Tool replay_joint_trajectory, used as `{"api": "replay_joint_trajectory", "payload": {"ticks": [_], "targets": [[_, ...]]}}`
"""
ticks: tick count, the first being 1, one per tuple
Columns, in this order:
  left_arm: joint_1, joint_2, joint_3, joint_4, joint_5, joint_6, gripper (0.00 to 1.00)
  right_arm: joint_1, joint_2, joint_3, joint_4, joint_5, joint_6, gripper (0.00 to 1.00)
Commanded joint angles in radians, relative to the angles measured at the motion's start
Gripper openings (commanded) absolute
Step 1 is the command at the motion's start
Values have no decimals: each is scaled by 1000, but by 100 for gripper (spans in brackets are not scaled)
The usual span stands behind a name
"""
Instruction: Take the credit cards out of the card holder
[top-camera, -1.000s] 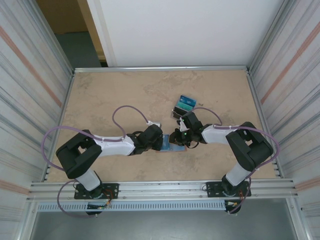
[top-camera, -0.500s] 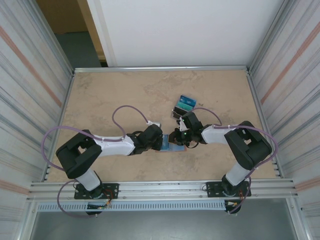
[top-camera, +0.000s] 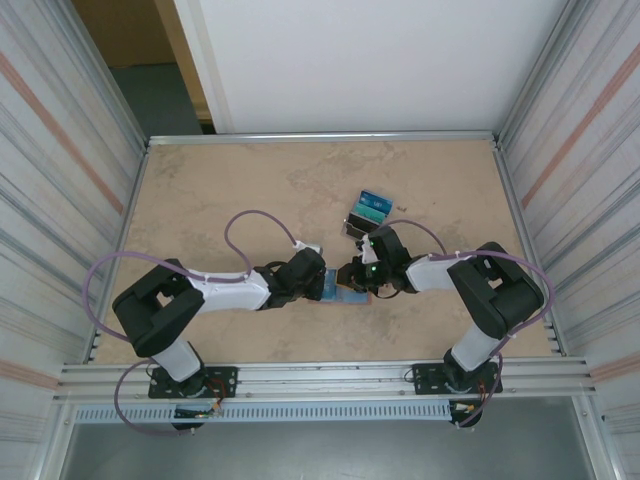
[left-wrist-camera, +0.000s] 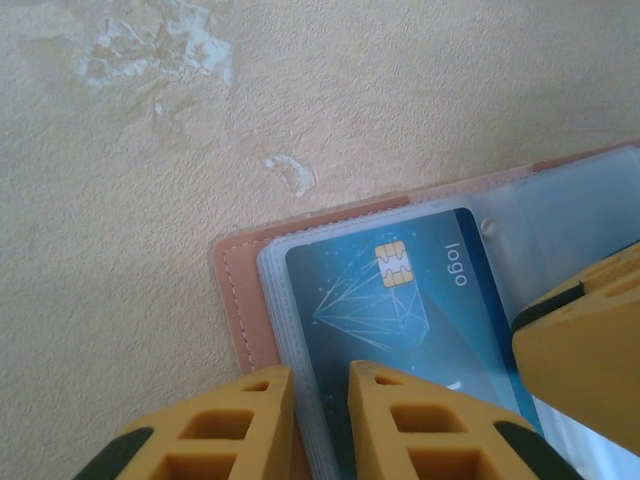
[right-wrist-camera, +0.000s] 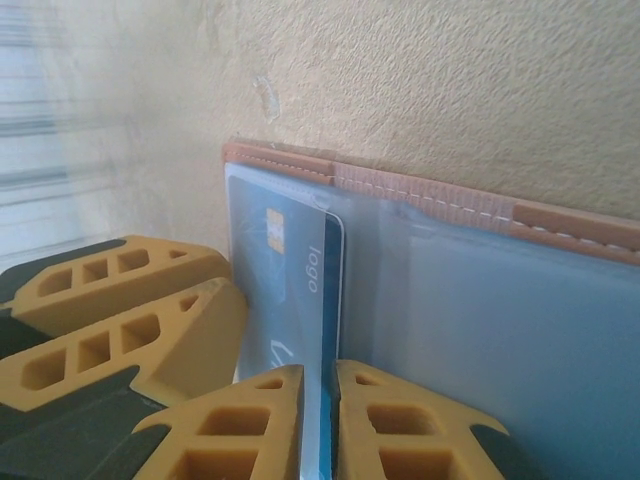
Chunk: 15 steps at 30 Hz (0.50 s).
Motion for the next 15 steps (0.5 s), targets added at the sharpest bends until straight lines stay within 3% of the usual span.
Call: {"api": "replay_joint_trajectory", "payload": {"ticks": [1, 10, 15], "targets": [[5, 17, 10, -46, 14, -1, 23, -3, 8, -5, 85, -60, 40, 15], [2, 7, 13, -52, 14, 2, 23, -10, 3, -16, 105, -62, 54, 15], [2, 2, 13, -62, 1, -7, 24, -9, -27, -4, -35, 12, 2, 16]]}}
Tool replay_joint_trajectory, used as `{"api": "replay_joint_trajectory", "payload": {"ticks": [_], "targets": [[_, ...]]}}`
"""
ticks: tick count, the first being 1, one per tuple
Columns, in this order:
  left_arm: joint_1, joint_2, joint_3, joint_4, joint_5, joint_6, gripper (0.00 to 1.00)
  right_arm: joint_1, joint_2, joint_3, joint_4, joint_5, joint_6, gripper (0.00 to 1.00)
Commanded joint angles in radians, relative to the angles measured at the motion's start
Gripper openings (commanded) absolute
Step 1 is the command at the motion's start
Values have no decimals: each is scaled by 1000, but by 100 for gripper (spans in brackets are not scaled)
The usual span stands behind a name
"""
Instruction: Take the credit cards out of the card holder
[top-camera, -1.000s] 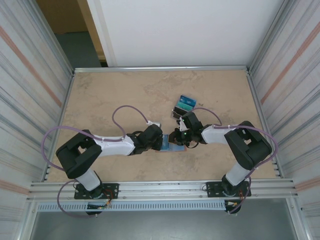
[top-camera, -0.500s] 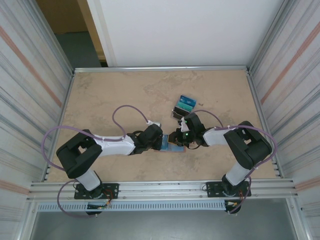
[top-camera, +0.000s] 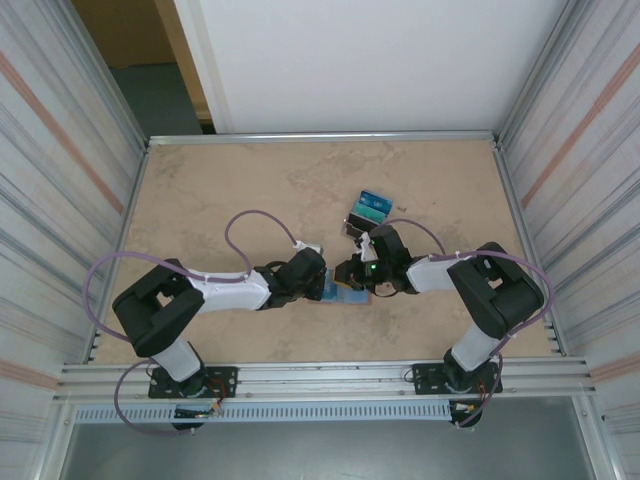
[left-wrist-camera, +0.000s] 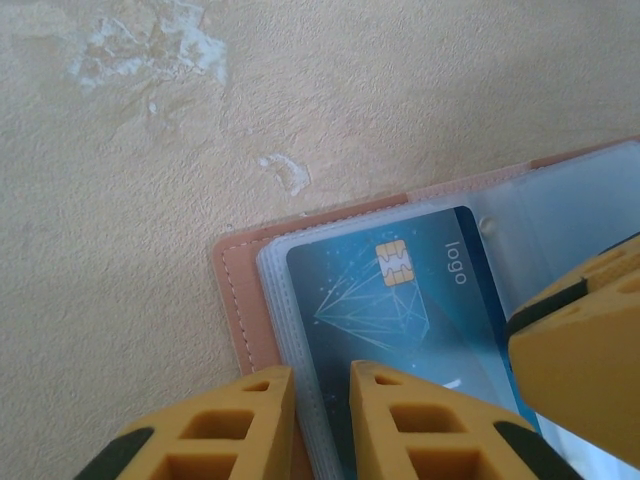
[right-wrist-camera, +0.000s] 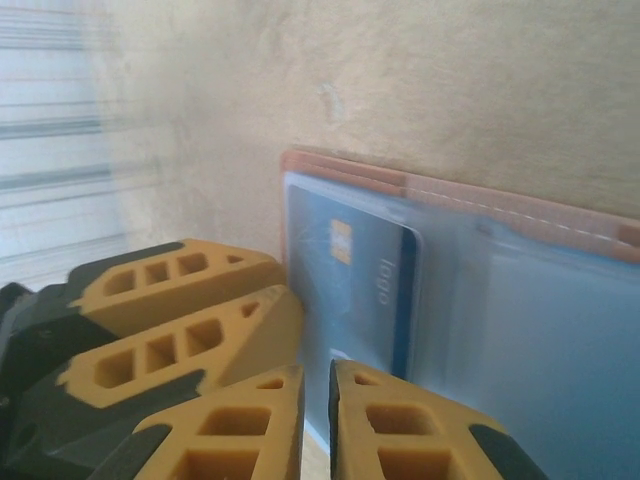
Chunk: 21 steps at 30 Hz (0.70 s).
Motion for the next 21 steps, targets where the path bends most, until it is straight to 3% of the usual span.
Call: {"api": "replay_joint_trajectory", "payload": {"ticks": [1, 5, 21], "targets": [[3, -1, 8, -57, -2, -6, 27, -7, -32, 7, -124, 56, -50, 16], [2, -10, 14, -61, -1, 2, 32, 2, -45, 17, -177, 80, -73, 15], [-11, -11, 22, -79, 0, 16, 28, 32, 19, 30, -121, 80, -41, 17]]}}
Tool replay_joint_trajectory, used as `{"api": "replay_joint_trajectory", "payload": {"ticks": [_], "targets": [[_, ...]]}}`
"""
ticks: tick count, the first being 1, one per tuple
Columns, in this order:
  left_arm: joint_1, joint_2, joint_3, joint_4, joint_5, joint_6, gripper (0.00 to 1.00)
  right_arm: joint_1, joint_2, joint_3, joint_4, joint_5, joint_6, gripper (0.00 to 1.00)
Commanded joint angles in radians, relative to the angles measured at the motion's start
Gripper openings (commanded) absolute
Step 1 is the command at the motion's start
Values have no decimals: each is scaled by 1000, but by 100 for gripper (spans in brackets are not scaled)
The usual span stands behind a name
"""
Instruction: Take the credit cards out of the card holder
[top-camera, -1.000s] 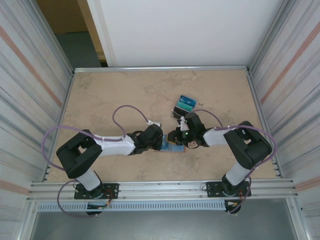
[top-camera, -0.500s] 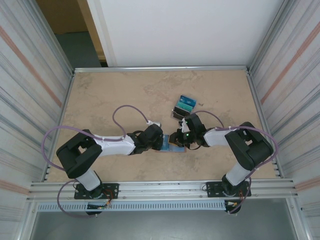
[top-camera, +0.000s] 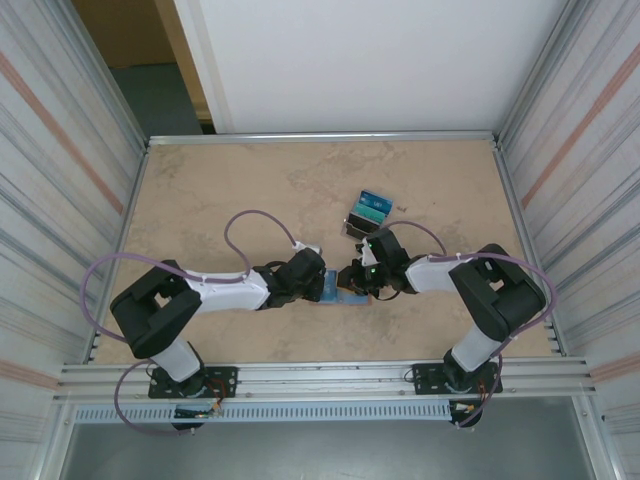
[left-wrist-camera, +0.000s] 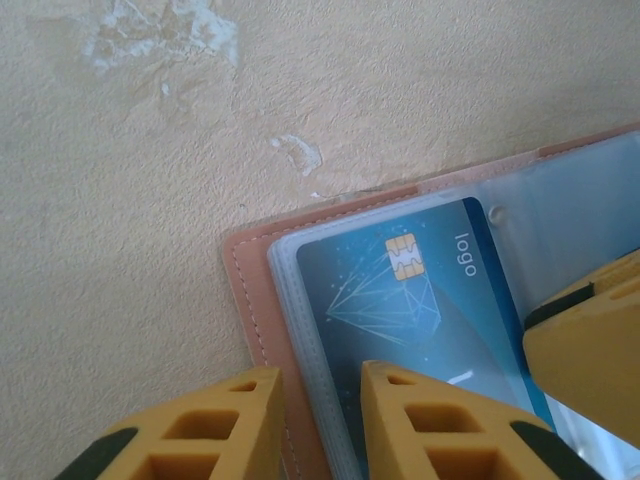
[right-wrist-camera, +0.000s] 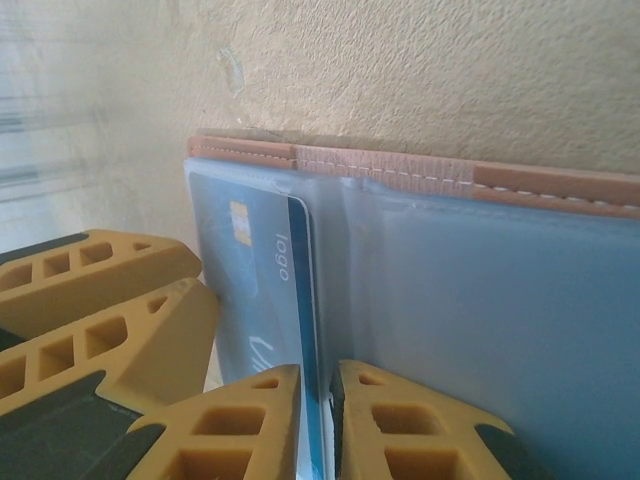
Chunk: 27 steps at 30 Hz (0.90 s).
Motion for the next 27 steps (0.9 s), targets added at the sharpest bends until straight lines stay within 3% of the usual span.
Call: {"api": "replay_joint_trajectory", "payload": {"ticks": [1, 27], "targets": [[-13, 6, 22, -40, 1, 11, 27, 10, 33, 11, 20, 7, 8, 17], [-23, 16, 29, -49, -4, 5, 26, 11, 0, 2, 109, -63, 38, 14]]}}
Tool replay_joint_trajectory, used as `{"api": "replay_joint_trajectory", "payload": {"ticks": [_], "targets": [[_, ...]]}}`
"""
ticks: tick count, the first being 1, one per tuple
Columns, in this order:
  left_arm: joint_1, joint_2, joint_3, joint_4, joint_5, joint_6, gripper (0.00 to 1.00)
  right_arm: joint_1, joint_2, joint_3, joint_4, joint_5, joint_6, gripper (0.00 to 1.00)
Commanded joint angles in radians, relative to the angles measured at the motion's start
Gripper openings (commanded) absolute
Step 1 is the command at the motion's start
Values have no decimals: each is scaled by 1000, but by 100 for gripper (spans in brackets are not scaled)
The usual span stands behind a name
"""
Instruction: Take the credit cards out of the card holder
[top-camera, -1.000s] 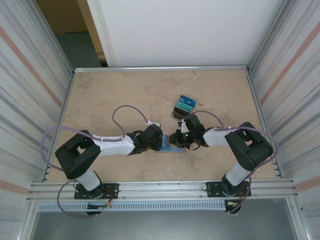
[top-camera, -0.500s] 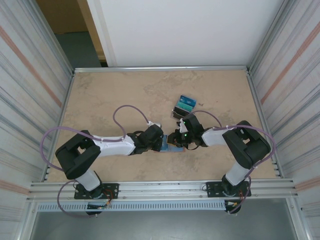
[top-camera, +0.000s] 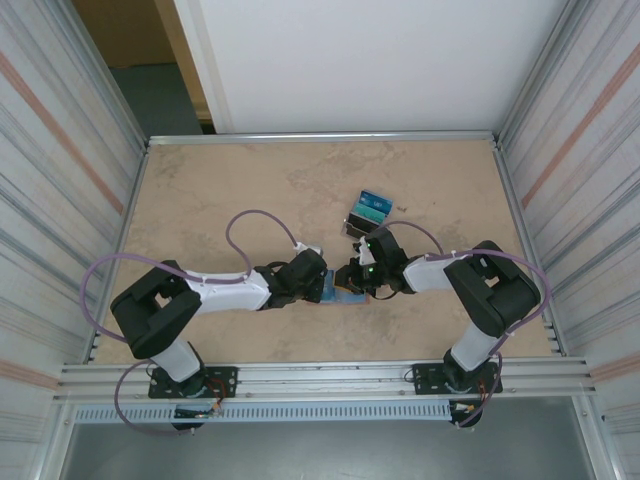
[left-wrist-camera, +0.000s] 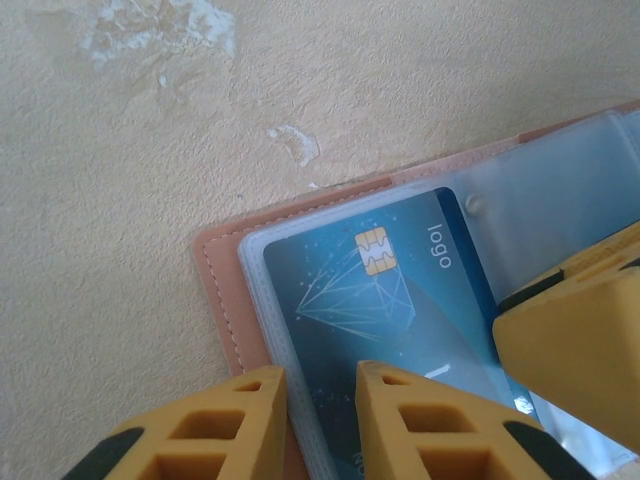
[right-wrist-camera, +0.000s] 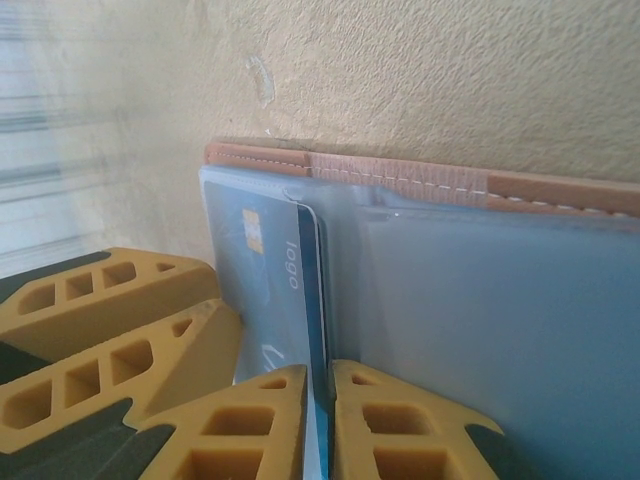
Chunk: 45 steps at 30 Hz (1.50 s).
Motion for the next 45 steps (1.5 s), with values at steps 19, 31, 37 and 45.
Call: {"api": "replay_joint_trajectory", "payload": {"ticks": [19, 31, 37, 45], "targets": [[-11, 15, 26, -26, 9, 7, 26, -14, 32, -35, 169, -73, 62, 6], [-4, 8, 31, -52, -20, 5, 27, -37, -7, -28, 50, -36, 2, 0], [8, 5, 29, -52, -20, 11, 27, -46, -30, -14, -32, -9, -37, 0], [14, 10, 31, -34, -19, 61, 27, -58, -58, 6, -109, 18, -80, 0]]}}
